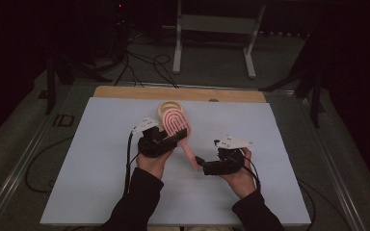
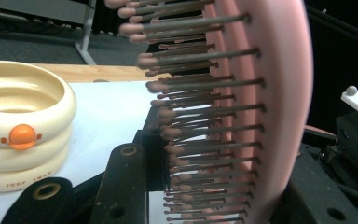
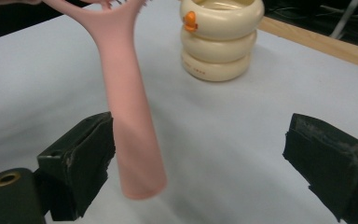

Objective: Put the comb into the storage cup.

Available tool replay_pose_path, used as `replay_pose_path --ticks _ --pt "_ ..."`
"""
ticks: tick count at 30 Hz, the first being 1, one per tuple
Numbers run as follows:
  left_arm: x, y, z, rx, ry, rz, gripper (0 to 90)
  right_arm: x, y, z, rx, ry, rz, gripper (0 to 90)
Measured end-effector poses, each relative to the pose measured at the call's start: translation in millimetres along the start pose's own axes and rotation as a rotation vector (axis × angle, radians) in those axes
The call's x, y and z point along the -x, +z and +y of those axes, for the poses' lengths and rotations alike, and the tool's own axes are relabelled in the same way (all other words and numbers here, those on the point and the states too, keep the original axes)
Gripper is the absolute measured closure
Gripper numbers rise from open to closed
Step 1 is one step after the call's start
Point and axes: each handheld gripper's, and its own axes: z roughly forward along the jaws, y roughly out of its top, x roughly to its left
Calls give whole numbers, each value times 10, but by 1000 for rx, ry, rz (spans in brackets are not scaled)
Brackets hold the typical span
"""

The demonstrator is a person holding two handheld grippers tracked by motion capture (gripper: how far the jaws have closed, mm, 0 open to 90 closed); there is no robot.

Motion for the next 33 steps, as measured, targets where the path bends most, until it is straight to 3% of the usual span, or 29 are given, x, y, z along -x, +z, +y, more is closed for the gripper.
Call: replay_pose_path --ticks 8,13,20,23,33 --pt "-21 -49 59 10 6 8 637 55 -53 -52 6 8 -15 83" --pt "-46 -80 95 19 2 13 637 141 -176 -148 26 15 -40 83" --pt "-72 -106 139 26 -4 16 637 253 -327 -282 81 32 -73 84" --pt "-84 -125 178 31 -3 18 637 320 -453 -386 121 39 -107 85" --pt "-123 -168 263 40 -7 22 637 381 -563 -550 173 52 -149 86"
